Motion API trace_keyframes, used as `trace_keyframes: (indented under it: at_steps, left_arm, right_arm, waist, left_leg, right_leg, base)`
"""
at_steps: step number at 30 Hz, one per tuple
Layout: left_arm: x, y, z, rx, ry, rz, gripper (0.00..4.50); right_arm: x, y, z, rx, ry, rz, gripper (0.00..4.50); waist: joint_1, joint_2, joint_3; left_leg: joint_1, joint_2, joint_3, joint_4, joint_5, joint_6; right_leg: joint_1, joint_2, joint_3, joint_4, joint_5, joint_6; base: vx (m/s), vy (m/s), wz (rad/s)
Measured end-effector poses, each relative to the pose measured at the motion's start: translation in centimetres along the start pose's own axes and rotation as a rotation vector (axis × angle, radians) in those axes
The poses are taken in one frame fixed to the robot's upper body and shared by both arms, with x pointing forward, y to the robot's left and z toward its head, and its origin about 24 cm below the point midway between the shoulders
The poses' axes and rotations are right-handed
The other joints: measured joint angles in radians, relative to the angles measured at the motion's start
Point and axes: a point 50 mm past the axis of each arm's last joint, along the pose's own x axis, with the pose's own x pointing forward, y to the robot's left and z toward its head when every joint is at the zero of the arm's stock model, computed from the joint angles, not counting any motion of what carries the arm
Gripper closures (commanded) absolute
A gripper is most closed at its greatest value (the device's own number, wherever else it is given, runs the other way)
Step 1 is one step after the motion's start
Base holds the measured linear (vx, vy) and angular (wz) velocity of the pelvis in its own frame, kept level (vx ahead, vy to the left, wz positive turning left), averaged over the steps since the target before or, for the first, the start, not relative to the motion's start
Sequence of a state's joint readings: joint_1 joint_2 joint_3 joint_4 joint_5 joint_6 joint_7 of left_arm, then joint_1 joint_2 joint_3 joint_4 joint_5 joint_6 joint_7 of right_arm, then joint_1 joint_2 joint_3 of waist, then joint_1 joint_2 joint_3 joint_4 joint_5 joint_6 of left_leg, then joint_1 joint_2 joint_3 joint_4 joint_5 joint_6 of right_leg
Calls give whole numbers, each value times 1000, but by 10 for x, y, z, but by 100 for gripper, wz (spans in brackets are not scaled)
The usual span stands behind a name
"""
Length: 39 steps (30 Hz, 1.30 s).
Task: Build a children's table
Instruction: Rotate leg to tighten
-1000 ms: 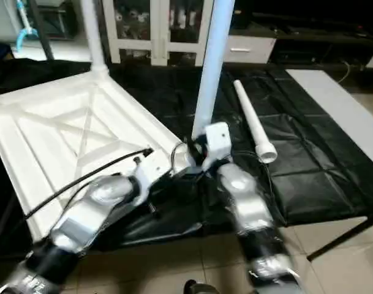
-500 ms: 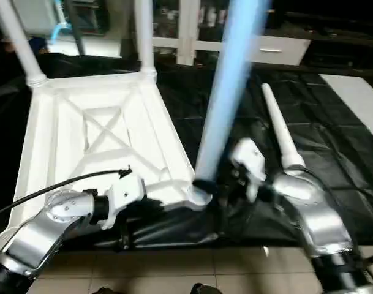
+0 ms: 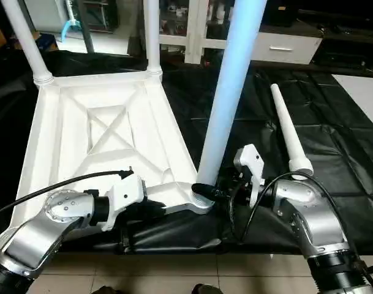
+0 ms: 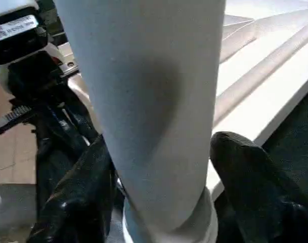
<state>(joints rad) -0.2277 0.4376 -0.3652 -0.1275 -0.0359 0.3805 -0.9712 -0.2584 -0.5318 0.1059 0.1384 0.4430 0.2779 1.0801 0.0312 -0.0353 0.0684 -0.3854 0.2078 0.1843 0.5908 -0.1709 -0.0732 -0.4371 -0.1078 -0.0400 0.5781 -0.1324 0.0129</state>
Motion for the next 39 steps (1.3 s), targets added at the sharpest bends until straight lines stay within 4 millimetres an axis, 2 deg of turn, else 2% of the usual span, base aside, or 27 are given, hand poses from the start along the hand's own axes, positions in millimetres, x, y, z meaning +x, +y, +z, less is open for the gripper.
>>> trace_keyframes:
  at_steps: [6,10,13,16,18,20,23,26,31,32,33,34,36,39]
  left_arm:
    - [0,0,0,0,0,1,450]
    - [-1,2,0,6,10,27,450]
    - [3,7,0,17,37,86,450]
    - [13,17,4,10,74,185,450]
    - [25,23,8,-33,89,266,450]
    - [42,29,16,-83,107,356,450]
    - [58,29,23,-162,102,432,450]
    - [63,29,25,-195,95,466,450]
    - [58,32,22,-171,97,467,450]
    - [55,32,20,-144,94,455,450]
    - [52,32,19,-127,89,444,450]
    - [47,30,17,-107,78,421,450]
    - [38,27,13,-64,66,362,450]
    - [28,18,9,0,46,262,450]
  right_arm:
    - [0,0,0,-15,1,7,225]
    - [5,-1,-1,-48,2,-43,243]
    - [19,-5,-1,-47,-12,-142,254]
    - [38,-13,1,-10,-31,-321,259]
    - [54,-19,1,30,-48,-485,260]
    - [71,-27,5,60,-61,-665,261]
    - [84,-32,6,84,-84,-804,261]
    - [94,-33,7,96,-101,-877,261]
    - [100,-33,9,82,-128,-846,261]
    - [97,-32,8,67,-132,-807,261]
    - [93,-31,7,51,-135,-773,205]
    - [87,-29,5,36,-143,-728,191]
    - [75,-26,6,-1,-144,-668,191]
    - [57,-19,11,-69,-123,-560,150]
  waist:
    - [-1,0,0]
    - [-7,-1,-1]
    - [-23,-5,-2]
    - [-40,-13,-7]
    - [-52,-18,-11]
    - [-60,-19,-11]
    - [-71,-18,-11]
    - [-84,-18,-11]
    - [-91,-18,-11]
    - [-90,-18,-11]
    - [-88,-18,-11]
    - [-84,-17,-10]
    - [-73,-15,-9]
    - [-41,-13,-8]
  left_leg:
    - [0,0,-1,0,0,0]
    - [1,0,-1,0,0,0]
    - [1,0,-4,1,0,0]
    - [1,0,-10,3,0,-1]
    - [1,0,-14,6,0,-1]
    - [0,-1,-18,11,0,-1]
    - [-1,-1,-26,10,0,-1]
    - [-4,-1,-35,10,0,-1]
    - [-5,-1,-39,9,0,-2]
    - [-5,0,-39,9,0,-2]
    - [-5,0,-38,8,0,-1]
    - [-5,0,-36,7,0,-1]
    - [-5,0,-34,6,0,-1]
    - [-4,1,-30,4,0,-1]
  right_leg:
    - [0,0,0,0,0,0]
    - [0,1,0,0,0,0]
    - [0,3,-1,0,0,0]
    - [0,6,-1,-2,0,0]
    - [0,9,-1,-2,0,0]
    - [-1,12,-3,-5,0,1]
    - [2,14,-10,-17,0,1]
    - [3,12,-25,-27,0,1]
    - [2,12,-28,-33,0,0]
    - [2,12,-28,-33,0,-1]
    - [2,12,-27,-33,1,-1]
    - [2,12,-27,-33,2,-3]
    - [2,12,-24,-31,4,-7]
    - [2,12,-21,-26,5,-7]
  base:
    - [0,0,0]
    - [0,0,0]
    - [0,0,0]
    - [0,0,0]
    - [0,0,0]
    - [0,0,0]
    - [0,0,0]
    - [0,0,0]
    - [0,0,0]
    - [0,0,0]
    - [0,0,0]
    - [0,0,0]
    - [0,0,0]
    - [0,0,0]
